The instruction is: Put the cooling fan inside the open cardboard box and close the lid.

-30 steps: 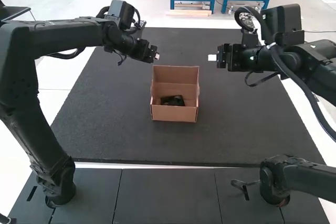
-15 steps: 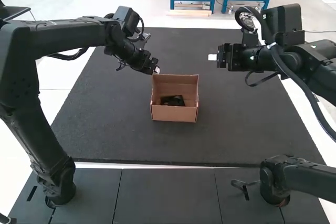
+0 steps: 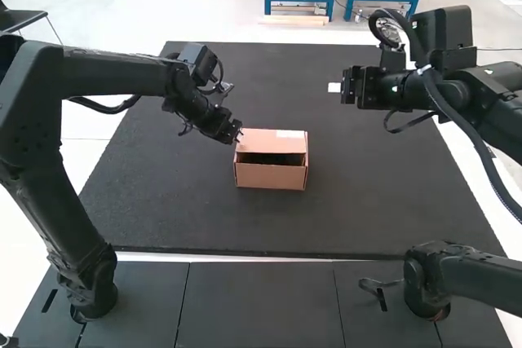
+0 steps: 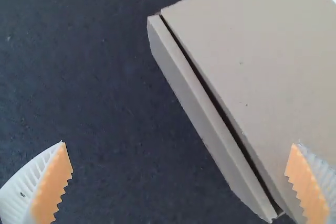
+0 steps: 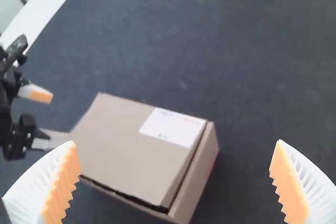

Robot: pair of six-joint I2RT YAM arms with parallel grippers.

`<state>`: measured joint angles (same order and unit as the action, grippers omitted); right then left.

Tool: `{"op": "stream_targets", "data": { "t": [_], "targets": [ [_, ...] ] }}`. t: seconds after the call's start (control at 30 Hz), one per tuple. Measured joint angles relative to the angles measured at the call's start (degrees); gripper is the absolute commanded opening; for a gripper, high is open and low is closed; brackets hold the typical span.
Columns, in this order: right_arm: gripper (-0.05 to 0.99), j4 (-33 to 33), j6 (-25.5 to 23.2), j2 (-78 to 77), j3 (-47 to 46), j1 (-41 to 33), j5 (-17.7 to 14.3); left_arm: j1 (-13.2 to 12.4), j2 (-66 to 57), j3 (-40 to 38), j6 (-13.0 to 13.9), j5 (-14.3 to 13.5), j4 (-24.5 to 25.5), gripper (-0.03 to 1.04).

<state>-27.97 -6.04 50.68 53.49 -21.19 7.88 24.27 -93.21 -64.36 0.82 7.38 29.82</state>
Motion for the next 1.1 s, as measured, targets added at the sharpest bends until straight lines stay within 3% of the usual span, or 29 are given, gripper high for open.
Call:
{"op": "stream_targets", "data": {
  "t": [0.47,0.63,0.93,1.1],
  "targets": [
    [0.81,-0.2,0.0,0.0,0.0,0.0,0.0,0.2,0.2,8.6,-0.2,-0.3,-11.0,0.96],
    [0.81,-0.2,0.0,0.0,0.0,0.0,0.0,0.9,1.4,9.4,-0.7,-1.4,-10.5,0.96],
    [0.81,-1.3,-0.1,0.0,0.1,0.0,0.0,1.1,8.4,7.6,-0.6,-3.5,-4.9,0.96],
    [0.83,-1.5,-0.5,0.0,0.1,0.0,-0.5,0.7,13.4,5.3,-1.1,-7.4,-6.4,0.96]
  ]
}}
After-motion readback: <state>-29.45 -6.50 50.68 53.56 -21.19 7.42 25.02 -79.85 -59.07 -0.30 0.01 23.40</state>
